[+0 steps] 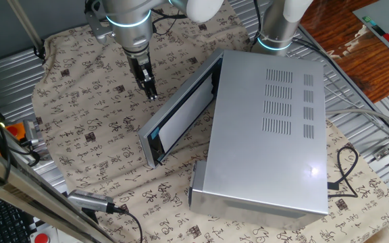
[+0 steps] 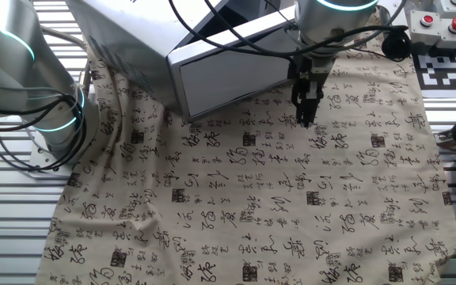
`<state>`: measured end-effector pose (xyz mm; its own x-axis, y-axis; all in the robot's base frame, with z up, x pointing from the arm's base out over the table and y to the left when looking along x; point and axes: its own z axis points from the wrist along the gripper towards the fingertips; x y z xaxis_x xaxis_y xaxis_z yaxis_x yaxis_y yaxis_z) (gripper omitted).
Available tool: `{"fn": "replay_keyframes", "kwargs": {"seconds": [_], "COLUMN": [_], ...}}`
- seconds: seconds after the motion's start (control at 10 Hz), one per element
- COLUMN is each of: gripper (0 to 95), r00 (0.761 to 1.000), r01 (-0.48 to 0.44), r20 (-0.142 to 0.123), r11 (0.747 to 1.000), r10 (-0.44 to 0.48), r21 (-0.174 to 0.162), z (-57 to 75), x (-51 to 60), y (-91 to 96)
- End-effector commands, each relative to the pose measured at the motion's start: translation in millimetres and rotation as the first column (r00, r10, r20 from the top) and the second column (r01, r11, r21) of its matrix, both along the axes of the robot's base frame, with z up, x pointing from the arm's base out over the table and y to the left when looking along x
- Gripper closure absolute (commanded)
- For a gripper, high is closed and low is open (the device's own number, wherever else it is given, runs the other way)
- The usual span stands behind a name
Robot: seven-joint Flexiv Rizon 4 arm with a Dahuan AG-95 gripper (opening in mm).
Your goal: Close the microwave door
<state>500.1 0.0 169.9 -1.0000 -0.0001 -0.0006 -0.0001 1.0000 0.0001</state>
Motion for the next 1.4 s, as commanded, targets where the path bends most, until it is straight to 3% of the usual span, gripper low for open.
{"fn": "replay_keyframes", "kwargs": {"seconds": [0.1, 0.2, 1.4], "gripper": [0.0, 95.0, 95.0], "r00": [1.000, 0.972, 0.973], "r01": [0.000, -0.222, -0.219], "r20": [-0.001, 0.075, 0.072], "r11": [1.000, 0.975, 0.976], "r10": [0.000, 0.221, 0.219], "r21": [0.000, 0.002, -0.001], "z": [0.1, 0.1, 0.0], "x": [-0.1, -0.1, -0.1], "y": [0.0, 0.0, 0.1]}}
